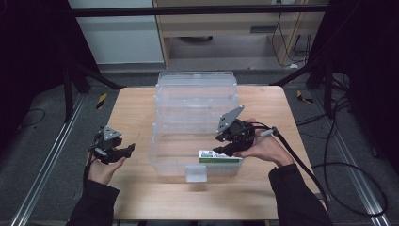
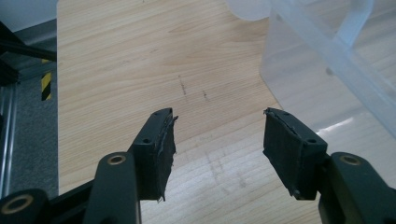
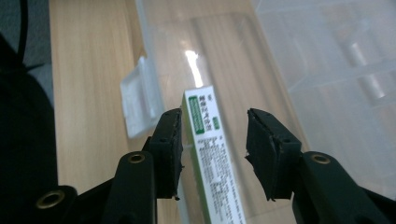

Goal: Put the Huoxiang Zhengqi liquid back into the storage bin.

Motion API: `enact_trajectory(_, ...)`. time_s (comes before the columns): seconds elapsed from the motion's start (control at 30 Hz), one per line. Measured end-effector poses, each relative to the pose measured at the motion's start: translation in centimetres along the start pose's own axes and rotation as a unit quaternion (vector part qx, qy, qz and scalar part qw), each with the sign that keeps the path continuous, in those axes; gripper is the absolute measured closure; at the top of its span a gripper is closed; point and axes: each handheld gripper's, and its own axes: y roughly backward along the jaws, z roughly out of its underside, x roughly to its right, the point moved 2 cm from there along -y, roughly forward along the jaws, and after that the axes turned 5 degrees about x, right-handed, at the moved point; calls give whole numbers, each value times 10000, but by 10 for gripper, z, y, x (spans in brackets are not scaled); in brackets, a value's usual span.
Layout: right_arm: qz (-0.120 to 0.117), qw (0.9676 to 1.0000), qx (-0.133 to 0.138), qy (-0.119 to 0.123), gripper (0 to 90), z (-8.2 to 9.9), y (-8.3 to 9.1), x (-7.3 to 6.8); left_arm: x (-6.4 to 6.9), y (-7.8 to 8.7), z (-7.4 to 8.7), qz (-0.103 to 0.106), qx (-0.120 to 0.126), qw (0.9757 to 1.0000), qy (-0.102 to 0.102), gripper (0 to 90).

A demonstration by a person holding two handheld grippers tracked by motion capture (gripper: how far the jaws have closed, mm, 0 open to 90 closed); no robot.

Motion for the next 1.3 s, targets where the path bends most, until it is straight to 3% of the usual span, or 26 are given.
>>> enact_trajectory(0.2,308,9987,359,-166,543,0,4,3,5,5,-5,40,135,9999,-40,430)
enact_trajectory(0.4,602,9954,655,-344,536,2,8,9,9,11,-11,115,335,9993,-68,444)
enact_trajectory(0.57,637,9946,731,-357,540,2,10,11,17,17,-17,191,426,9986,-233,448)
enact_trajectory(0.97,22,9997,242,-89,572,4,-16,-7,19,16,-18,194,406,9986,-271,447)
enact_trajectory(1.3,-424,9988,-211,131,577,10,-42,-24,18,16,-17,178,382,9988,-257,448)
